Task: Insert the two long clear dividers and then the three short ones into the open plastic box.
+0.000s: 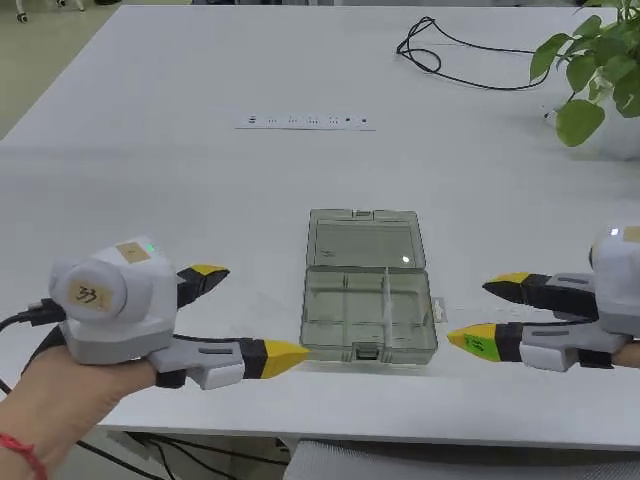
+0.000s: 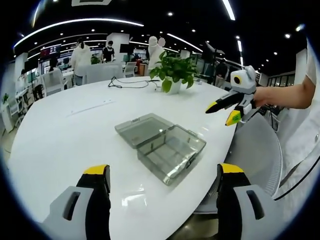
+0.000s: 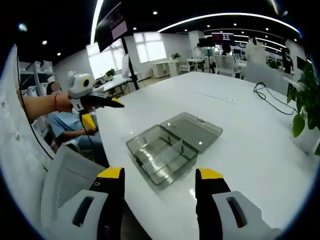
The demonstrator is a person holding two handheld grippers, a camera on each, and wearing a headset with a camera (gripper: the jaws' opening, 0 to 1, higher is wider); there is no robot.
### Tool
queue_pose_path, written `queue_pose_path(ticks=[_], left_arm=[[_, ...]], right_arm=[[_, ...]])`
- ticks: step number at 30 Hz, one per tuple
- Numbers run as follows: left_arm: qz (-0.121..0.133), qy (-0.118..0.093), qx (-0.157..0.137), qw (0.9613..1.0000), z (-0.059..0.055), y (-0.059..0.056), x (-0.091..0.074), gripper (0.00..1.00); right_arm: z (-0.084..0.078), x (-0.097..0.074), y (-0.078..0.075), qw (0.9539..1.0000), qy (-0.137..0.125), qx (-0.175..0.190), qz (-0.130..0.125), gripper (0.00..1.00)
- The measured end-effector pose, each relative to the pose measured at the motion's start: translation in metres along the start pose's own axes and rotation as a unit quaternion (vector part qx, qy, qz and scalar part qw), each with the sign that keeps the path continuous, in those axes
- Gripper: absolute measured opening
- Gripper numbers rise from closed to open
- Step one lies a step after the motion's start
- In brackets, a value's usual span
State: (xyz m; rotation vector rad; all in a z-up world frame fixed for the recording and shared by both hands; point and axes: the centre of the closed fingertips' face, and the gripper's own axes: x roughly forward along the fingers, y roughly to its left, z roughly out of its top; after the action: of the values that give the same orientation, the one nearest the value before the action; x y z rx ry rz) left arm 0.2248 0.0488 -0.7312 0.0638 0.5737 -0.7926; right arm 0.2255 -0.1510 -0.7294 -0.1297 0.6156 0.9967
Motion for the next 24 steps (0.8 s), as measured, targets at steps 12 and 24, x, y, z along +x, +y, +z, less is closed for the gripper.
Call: queue_pose_path(ticks=[12, 24], left_arm=[[0.027, 0.069, -0.023, 0.9969, -0.029, 0.017, 0.012, 0.81], [0.062, 0.167, -0.049, 0.9827, -0.069, 0.038, 0.027, 0.7]], right_arm=[[-0.013, -0.014, -0.009, 0.9989, -0.016, -0.043, 0.001, 0.64], [-0.03, -0.018, -0.025, 0.9983, -0.016, -0.055, 0.004, 0.67]])
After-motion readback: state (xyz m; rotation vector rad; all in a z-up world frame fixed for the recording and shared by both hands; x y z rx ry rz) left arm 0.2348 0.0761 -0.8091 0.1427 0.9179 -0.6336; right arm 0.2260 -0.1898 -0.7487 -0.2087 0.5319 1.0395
